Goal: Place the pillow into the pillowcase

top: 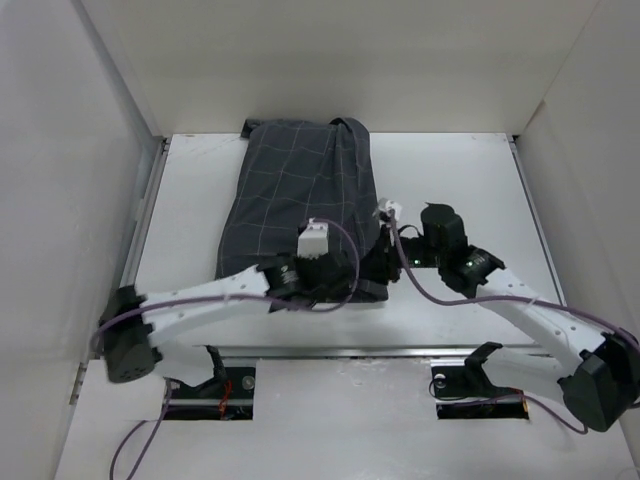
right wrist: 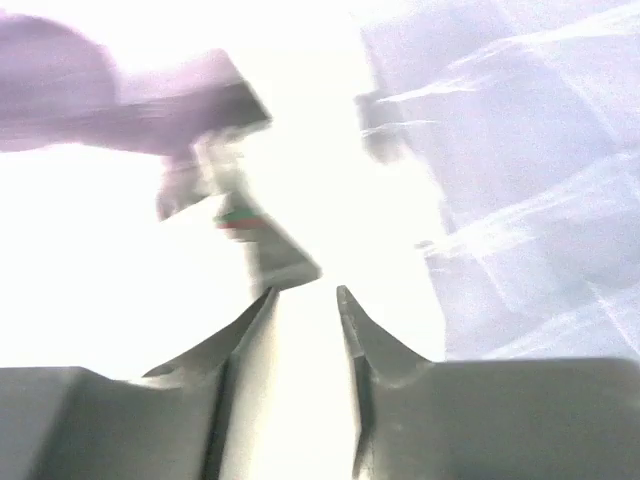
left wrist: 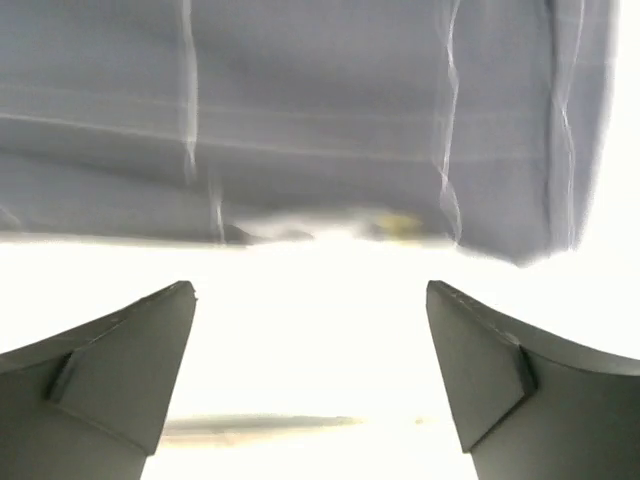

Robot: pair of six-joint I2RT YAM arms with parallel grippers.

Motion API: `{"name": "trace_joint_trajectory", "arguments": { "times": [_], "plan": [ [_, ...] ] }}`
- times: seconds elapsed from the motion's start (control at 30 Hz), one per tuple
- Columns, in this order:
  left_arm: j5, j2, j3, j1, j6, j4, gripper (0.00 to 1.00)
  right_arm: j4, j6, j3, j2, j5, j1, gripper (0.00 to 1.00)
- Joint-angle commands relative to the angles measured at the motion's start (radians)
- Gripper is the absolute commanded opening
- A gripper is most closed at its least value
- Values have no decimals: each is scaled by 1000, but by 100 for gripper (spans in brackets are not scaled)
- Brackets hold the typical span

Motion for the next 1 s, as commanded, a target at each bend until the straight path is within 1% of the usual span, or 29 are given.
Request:
{"name": "trace_joint_trajectory", "arguments": {
  "times": [0.0, 0.07, 0.1, 0.13, 0.17, 0.2, 0.23, 0.3, 0.33, 0.37, 0.4, 0.47, 0.53, 0.57, 0.6, 0.63, 0.67, 0.73, 0.8, 0.83, 0.9, 0.97],
  "plan": [
    [155, -306, -34, -153, 56, 98, 100, -115, 70, -22, 16, 584, -98, 35],
    [171, -363, -78, -153, 36, 98, 100, -115, 70, -31, -43, 635, -61, 37],
    [171, -378, -92, -153, 22, 89, 98, -115, 70, -31, -57, 706, -18, 38],
    [171, -389, -106, -153, 10, 78, 95, -115, 70, -21, -57, 738, -4, 39],
    [192, -400, -122, -153, -1, 78, 79, -115, 70, -21, -57, 758, 17, 41],
    [192, -409, -158, -153, -1, 78, 71, -124, 70, -8, -47, 789, 34, 41],
    [207, -421, -180, -153, -27, 89, 66, -124, 70, 2, -35, 819, 68, 41],
    [207, -431, -232, -153, -56, 89, 56, -124, 57, 11, 1, 840, 97, 41],
    [197, -440, -249, -153, -76, 89, 54, -124, 38, 12, 1, 840, 113, 41],
    [186, -440, -264, -153, -116, 89, 54, -113, 27, 12, 14, 840, 152, 41],
    [156, -452, -280, -153, -133, 89, 56, -101, 7, 24, 15, 858, 174, 41],
    [144, -466, -335, -153, -163, 124, 56, -90, -22, 44, 25, 869, 232, 41],
    [135, -493, -391, -153, -209, 146, 56, -66, -53, 56, 48, 860, 257, 41],
    [126, -494, -414, -153, -226, 172, 52, -55, -53, 56, 57, 846, 257, 43],
    [114, -494, -437, -153, -258, 181, 43, -26, -62, 65, 58, 837, 272, 43],
    [82, -494, -460, -153, -312, 201, 40, -26, -62, 65, 73, 814, 272, 43],
    [60, -494, -508, -153, -331, 233, 37, -14, -84, 79, 85, 794, 272, 43],
    [2, -494, -556, -153, -348, 357, 31, 12, -103, 88, 94, 769, 281, 43],
    [-44, -457, -602, -153, -326, 481, 31, 36, -113, 88, 105, 798, 281, 44],
    [-65, -442, -602, -153, -326, 497, 31, 36, -130, 103, 125, 809, 281, 44],
    [-134, -389, -602, -144, -355, 506, 27, 36, -157, 123, 165, 809, 281, 44],
    [-197, -357, -586, -144, -398, 466, 24, 26, -171, 146, 188, 759, 281, 44]
  ]
}}
